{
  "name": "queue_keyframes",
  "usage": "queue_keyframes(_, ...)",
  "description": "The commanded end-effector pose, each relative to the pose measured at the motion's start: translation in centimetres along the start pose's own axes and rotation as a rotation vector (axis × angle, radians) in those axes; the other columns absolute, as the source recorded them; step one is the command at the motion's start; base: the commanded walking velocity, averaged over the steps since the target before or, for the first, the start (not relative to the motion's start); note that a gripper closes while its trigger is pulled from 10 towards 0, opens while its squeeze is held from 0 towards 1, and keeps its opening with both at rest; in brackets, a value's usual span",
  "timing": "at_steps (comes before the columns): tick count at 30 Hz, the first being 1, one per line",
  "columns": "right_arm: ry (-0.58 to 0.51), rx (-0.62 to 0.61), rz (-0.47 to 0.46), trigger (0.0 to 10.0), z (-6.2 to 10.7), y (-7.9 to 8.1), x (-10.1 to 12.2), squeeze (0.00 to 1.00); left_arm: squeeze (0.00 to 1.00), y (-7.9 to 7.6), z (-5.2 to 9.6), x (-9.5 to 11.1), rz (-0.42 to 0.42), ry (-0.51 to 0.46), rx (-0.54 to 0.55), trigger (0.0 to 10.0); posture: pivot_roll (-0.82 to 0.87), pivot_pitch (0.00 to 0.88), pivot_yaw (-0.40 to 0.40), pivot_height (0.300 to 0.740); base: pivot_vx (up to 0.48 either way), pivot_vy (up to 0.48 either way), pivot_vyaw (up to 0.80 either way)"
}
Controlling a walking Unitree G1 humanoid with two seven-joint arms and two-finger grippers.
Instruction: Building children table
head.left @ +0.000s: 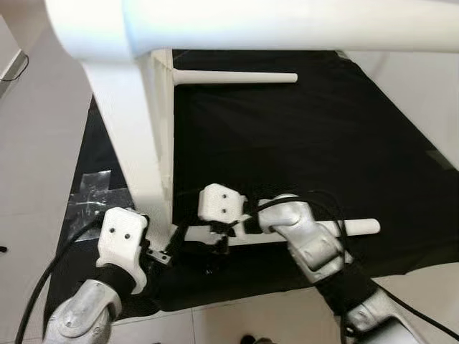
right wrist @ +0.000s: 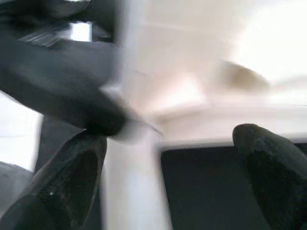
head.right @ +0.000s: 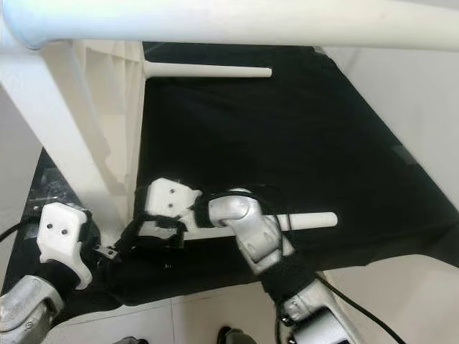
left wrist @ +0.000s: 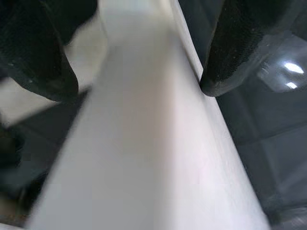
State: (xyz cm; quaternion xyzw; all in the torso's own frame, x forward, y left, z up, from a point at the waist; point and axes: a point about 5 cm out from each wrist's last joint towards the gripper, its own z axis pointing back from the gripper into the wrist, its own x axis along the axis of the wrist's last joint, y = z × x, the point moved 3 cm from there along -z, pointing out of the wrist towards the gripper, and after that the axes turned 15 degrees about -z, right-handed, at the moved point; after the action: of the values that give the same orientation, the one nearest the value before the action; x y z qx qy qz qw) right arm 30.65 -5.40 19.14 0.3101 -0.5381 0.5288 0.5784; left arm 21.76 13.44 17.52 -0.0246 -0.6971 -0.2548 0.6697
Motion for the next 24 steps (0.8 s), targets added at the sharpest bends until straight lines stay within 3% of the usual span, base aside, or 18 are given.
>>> queue_keyframes(1, -0.014, -0.014, -0.021, 10.0, 1.9, 0.1, 0.1, 1.00, 0.00, -0.8, 0.6, -0.2, 0.018, 0.012, -0.049, 10.0, 0.04, 0.189, -0.043, 0.740, 0.000, 0.000, 0.00)
queue_keyframes(3, -0.002, -0.038, -0.032, 10.0, 2.8, -0.1, -0.3, 1.00, 0.00, -0.7, 0.9, -0.4, 0.024, 0.021, -0.047, 10.0, 0.04, 0.185, -0.039, 0.740, 0.000, 0.000, 0.00)
queue_keyframes(4, 0.005, -0.108, -0.053, 10.0, 4.0, -0.6, -1.0, 0.93, 0.00, -0.4, 1.6, -1.0, 0.022, 0.050, -0.024, 10.0, 0.04, 0.181, -0.035, 0.740, 0.000, 0.000, 0.00)
queue_keyframes(5, 0.003, -0.154, -0.076, 10.0, 4.6, -0.8, -1.4, 0.30, 0.00, 0.1, 2.1, -1.4, 0.012, 0.076, 0.002, 10.0, 0.04, 0.177, -0.032, 0.740, 0.000, 0.000, 0.00)
queue_keyframes(6, -0.002, -0.183, -0.095, 10.0, 5.0, -0.9, -1.7, 0.00, 0.00, 0.5, 2.5, -1.8, -0.001, 0.097, 0.028, 10.0, 0.05, 0.175, -0.030, 0.740, 0.000, 0.000, 0.00)
queue_keyframes(9, -0.005, -0.198, -0.110, 10.0, 5.2, -0.9, -1.9, 0.00, 0.00, 0.9, 2.9, -2.1, -0.008, 0.113, 0.047, 10.0, 0.05, 0.169, -0.026, 0.740, 0.000, 0.000, 0.00)
queue_keyframes(13, -0.020, -0.266, -0.168, 10.0, 5.7, -0.8, -2.8, 0.00, 0.00, 2.9, 4.4, -3.6, -0.034, 0.189, 0.168, 10.0, 0.06, 0.157, -0.019, 0.740, 0.000, 0.000, 0.00)
queue_keyframes(16, -0.022, -0.310, -0.188, 10.0, 6.1, -0.9, -3.2, 0.00, 0.00, 2.8, 4.8, -3.8, -0.021, 0.203, 0.172, 10.0, 0.06, 0.151, -0.017, 0.740, 0.000, 0.000, 0.00)
queue_keyframes(19, -0.039, -0.524, -0.233, 10.0, 7.5, -2.3, -4.2, 0.00, 0.00, 1.2, 5.5, -3.7, 0.007, 0.223, 0.112, 10.0, 0.06, 0.140, -0.015, 0.740, 0.000, 0.000, 0.00)
queue_keyframes(22, -0.103, -0.767, -0.321, 10.0, 8.2, -3.5, -5.1, 0.00, 0.00, -0.3, 4.9, -3.2, 0.026, 0.201, 0.028, 10.0, 0.05, 0.132, -0.013, 0.740, 0.000, 0.000, 0.00)
queue_keyframes(24, -0.120, -0.801, -0.347, 10.0, 8.1, -3.4, -5.2, 0.00, 0.00, -0.6, 4.6, -3.0, 0.039, 0.186, 0.007, 10.0, 0.05, 0.131, -0.012, 0.740, 0.000, 0.000, 0.00)
